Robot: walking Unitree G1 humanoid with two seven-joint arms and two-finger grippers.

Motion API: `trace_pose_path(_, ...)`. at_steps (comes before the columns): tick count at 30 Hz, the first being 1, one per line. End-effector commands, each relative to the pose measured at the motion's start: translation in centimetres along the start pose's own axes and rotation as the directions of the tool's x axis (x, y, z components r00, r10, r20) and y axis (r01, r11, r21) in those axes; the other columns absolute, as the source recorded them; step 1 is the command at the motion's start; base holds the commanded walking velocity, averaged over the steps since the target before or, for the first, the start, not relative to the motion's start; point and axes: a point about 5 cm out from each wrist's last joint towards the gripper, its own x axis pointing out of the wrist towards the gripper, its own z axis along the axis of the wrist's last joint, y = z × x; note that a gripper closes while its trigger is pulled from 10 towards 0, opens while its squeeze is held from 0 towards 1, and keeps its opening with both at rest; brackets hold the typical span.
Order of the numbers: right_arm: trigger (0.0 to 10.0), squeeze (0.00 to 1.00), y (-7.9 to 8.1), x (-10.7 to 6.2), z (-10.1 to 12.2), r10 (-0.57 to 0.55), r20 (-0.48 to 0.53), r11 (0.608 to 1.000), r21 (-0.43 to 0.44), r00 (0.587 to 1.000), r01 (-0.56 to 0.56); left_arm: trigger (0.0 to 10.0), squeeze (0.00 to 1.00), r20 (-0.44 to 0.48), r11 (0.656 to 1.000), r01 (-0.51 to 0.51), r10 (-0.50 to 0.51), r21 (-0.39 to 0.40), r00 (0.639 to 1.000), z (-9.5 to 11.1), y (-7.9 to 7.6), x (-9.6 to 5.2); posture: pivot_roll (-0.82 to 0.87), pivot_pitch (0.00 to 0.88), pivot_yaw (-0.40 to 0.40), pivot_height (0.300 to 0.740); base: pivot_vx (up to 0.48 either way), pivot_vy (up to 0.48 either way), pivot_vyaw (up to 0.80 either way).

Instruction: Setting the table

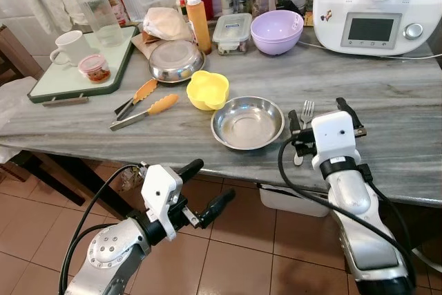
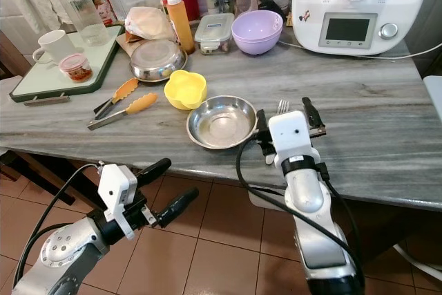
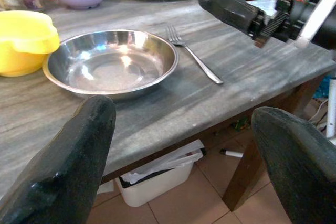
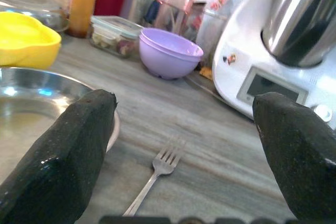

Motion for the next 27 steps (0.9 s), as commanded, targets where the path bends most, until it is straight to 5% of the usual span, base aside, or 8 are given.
trace_pose_path(1,10.0,1.00,0.5,-0.4,0.5,0.027,0.028,1.000,0.000,0.999,-0.027,10.0,0.00,-0.010,0.999,-0.038,0.038,0.007,0.999,-0.2,0.5,-0.5,-0.24,0.095,0.141,0.740,0.000,0.000,0.00)
trace_pose_path(9,10.0,1.00,0.0,-1.1,0.1,0.008,0.020,1.000,0.016,1.000,-0.008,10.0,0.00,0.050,0.978,-0.206,0.207,-0.020,0.977,0.1,1.7,-0.7,-0.24,0.090,0.140,0.740,0.000,0.000,0.00)
trace_pose_path(17,10.0,1.00,0.0,-1.2,0.1,0.005,0.022,1.000,0.019,1.000,-0.005,10.0,0.00,0.058,0.973,-0.228,0.229,-0.024,0.972,0.1,1.8,-0.7,-0.24,0.090,0.140,0.740,0.000,0.000,0.00)
trace_pose_path(19,10.0,1.00,0.3,-1.8,-0.6,0.018,-0.006,0.999,0.042,1.000,-0.018,10.0,0.00,0.055,0.890,-0.453,0.451,0.050,0.891,-0.6,3.3,-1.2,-0.22,0.082,0.123,0.740,0.000,0.000,0.00)
trace_pose_path(21,10.0,1.00,0.6,-2.0,-1.0,0.026,-0.027,0.998,0.064,0.999,-0.024,10.0,0.00,0.047,0.839,-0.539,0.537,0.071,0.842,-1.1,3.8,-1.7,-0.22,0.082,0.123,0.740,0.000,0.000,0.00)
trace_pose_path(27,10.0,0.92,0.3,-1.7,-1.7,0.019,-0.067,0.996,0.087,0.998,-0.013,10.0,0.00,0.024,0.801,-0.593,0.594,0.085,0.804,-1.6,4.2,-2.3,-0.22,0.072,0.117,0.740,0.000,0.000,-0.26)
